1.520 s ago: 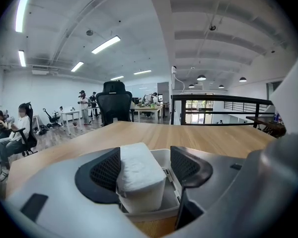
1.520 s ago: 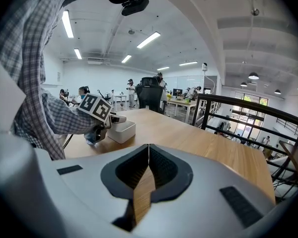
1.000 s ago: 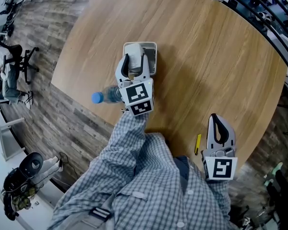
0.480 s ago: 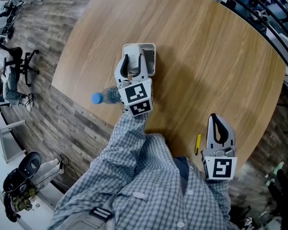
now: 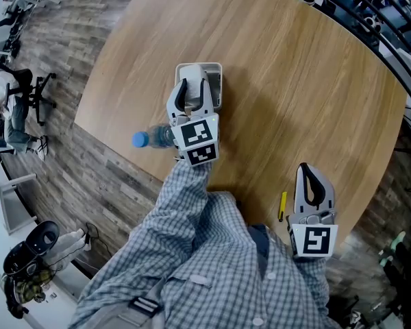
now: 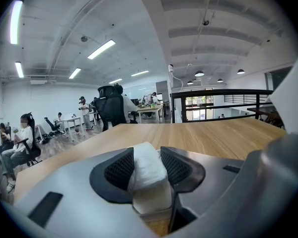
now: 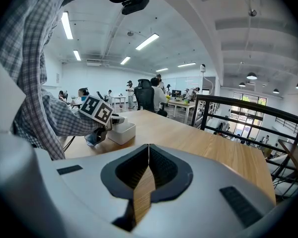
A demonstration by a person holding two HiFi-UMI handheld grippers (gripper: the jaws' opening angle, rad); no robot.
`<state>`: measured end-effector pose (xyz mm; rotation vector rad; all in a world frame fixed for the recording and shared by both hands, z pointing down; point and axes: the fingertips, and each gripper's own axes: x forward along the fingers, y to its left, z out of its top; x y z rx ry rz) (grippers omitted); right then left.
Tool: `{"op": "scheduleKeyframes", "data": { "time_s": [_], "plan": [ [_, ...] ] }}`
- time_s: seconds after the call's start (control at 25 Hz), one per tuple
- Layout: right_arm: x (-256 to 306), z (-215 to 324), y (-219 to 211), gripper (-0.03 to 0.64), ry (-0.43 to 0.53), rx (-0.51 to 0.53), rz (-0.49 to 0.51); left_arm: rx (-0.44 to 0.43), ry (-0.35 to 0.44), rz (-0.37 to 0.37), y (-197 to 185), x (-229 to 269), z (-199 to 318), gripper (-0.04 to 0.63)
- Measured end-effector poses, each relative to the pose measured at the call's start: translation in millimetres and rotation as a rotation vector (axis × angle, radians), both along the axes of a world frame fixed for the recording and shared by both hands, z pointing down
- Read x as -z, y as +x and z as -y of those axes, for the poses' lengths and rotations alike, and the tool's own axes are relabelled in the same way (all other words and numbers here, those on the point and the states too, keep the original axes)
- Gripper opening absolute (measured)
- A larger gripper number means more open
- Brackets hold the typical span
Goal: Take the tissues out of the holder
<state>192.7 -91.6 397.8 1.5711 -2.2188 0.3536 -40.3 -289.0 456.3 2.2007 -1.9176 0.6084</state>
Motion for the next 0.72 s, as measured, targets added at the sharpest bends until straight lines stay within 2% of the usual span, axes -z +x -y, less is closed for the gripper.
{"op": "scheduleKeyframes", "data": {
  "time_s": [0.28,0.44,0.6,0.72],
  "plan": [
    [1.8,1.7,-4.7,0.014,0.012,0.018,0.001,-0.024,-0.026,0.028,4.7,-4.3,6.0,0.186],
    [2.2,2.0,-3.9,0.014,0.01,0.009,0.01,-0.011,-0.024,0.01,4.4,-4.6,4.9,0.193],
    [-3.3,-2.4,-3.3,0.014,-0.008,0.038,-0.027,-0.011,-0.017,-0.01,3.0,-2.7,5.2,0.206],
    [2.8,-0.3,-7.2,0.014,0.013,0.032,0.009,-0.012,-0.018,-0.033,2.3,-1.4,5.2,0.225]
  ]
}}
